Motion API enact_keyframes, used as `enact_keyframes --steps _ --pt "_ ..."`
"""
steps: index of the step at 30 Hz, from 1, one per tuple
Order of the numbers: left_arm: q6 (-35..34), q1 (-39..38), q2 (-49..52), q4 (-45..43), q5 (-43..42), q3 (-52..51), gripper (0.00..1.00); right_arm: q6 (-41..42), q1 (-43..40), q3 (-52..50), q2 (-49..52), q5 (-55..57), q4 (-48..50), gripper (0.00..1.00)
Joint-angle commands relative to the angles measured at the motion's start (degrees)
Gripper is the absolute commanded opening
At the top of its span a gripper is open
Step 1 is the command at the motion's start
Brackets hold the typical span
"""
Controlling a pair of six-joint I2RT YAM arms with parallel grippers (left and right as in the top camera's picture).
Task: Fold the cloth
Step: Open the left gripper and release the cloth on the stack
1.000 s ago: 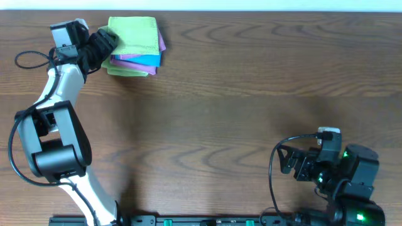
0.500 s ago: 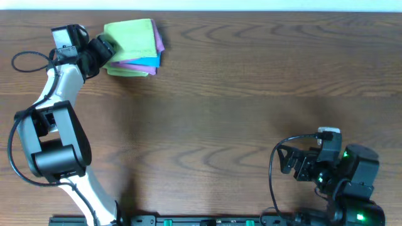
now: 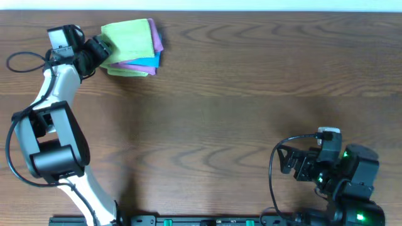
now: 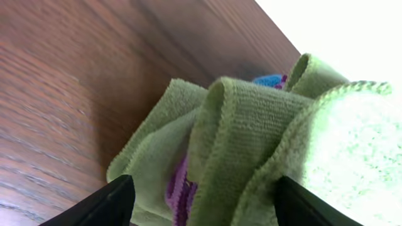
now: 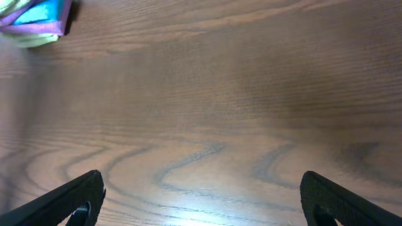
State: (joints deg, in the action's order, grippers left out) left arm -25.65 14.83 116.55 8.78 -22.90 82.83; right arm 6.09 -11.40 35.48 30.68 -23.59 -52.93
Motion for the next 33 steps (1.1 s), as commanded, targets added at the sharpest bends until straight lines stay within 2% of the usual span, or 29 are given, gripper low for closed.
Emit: enact_keyframes --steps 1,22,33 --pt "2.56 0.66 -2.49 0.02 0.39 1.84 0.72 0.26 -0.35 -0.31 -0.24 -0.42 -0.07 0.99" --pt "2.97 0.7 -4.57 0.2 -0.09 2.43 0.73 0.26 -0.35 -0.31 -0.24 -0.42 -0.07 0.99" --pt "3.89 1.05 -11.17 1.16 -0.09 2.58 0.77 0.26 -0.35 -0.31 -0.24 -0.44 -0.07 0.99"
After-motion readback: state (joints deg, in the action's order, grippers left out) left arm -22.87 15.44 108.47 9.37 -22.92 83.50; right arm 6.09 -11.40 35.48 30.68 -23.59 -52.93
